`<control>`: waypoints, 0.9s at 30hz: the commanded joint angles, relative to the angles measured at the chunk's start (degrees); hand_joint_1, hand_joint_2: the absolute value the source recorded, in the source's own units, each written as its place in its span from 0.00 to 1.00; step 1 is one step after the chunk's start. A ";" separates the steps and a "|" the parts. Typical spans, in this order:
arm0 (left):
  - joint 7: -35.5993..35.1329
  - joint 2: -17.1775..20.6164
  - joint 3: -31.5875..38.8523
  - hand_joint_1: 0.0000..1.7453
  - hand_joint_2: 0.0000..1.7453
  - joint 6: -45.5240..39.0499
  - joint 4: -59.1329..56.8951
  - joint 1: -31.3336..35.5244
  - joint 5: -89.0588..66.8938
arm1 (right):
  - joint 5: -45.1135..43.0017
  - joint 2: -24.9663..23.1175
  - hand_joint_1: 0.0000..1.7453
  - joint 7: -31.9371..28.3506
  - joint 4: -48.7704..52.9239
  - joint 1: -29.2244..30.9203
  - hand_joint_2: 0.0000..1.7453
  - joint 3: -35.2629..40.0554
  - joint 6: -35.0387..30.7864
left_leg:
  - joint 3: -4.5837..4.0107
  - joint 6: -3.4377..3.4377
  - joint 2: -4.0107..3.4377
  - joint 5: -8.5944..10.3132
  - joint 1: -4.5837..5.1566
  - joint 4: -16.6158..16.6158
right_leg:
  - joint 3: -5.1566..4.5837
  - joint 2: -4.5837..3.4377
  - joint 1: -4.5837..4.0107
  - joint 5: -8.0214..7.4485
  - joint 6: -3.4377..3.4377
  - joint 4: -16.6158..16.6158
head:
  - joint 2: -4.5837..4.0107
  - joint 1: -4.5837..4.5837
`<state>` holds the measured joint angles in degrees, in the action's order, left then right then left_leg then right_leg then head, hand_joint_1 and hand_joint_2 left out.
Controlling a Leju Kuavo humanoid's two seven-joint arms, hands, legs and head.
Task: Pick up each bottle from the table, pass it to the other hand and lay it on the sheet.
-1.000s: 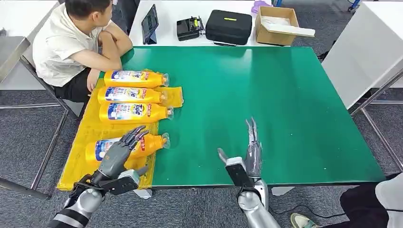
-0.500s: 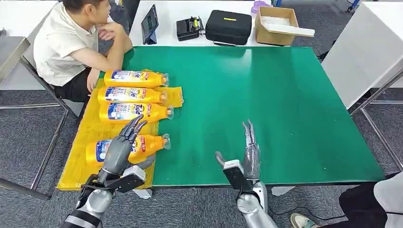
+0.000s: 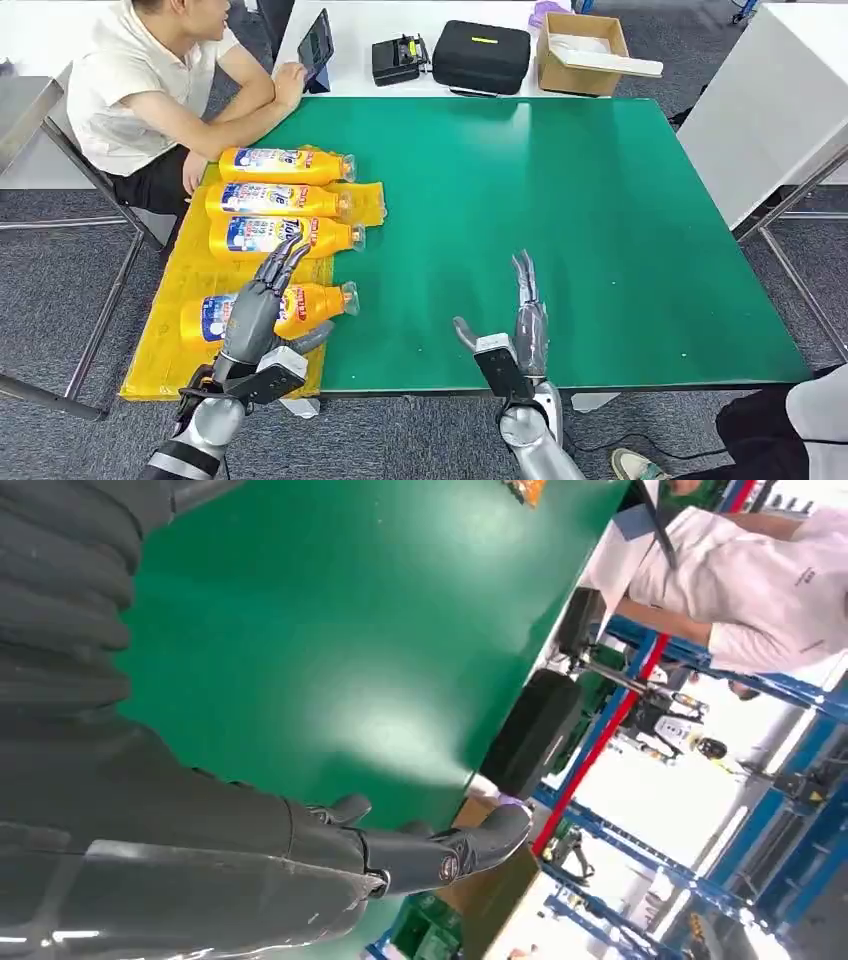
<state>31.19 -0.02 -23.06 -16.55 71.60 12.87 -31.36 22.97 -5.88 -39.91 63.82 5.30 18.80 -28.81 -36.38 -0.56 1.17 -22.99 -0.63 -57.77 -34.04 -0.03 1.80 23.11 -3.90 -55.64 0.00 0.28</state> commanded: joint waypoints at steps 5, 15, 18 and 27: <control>-2.07 -6.84 3.67 0.00 1.00 9.46 8.02 -7.71 25.11 | -14.80 0.04 0.00 -0.09 21.52 -6.88 0.00 1.36 9.06 | 0.43 -0.02 -0.27 -0.51 -0.09 -0.25 | 0.47 -0.06 -0.19 0.42 0.44 -0.14 | 0.00 0.02; -5.39 -7.80 1.14 0.00 0.00 7.16 10.89 -13.62 30.64 | -11.28 -3.48 0.00 4.47 18.78 -9.70 0.00 2.84 3.67 | 0.05 0.06 -0.09 -0.19 -0.03 -0.01 | 0.04 -0.02 -0.06 0.12 0.16 0.02 | 0.00 0.00; -5.81 -8.19 0.40 0.00 0.00 5.85 11.56 -14.86 32.78 | -11.48 -2.76 0.00 5.17 19.78 -10.39 0.00 4.12 2.05 | 0.05 0.04 -0.11 -0.19 -0.02 0.00 | 0.02 -0.05 -0.05 0.12 0.14 0.03 | 0.00 0.00; 0.10 -8.01 -1.24 0.00 1.00 6.80 15.04 -16.99 38.92 | -13.04 2.20 0.00 5.98 26.32 -12.95 1.00 3.54 7.32 | 0.01 0.03 -0.02 -0.18 -0.01 -0.02 | 0.03 0.03 -0.03 0.13 0.14 0.05 | 0.00 0.00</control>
<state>29.47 -8.37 -22.56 -12.06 84.19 -3.01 4.29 9.22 -7.78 -33.57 86.38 -6.55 22.16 -22.86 -36.50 -0.52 1.18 -23.09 -0.61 -57.77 -34.17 -0.03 1.83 23.17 -3.91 -55.61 0.00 0.28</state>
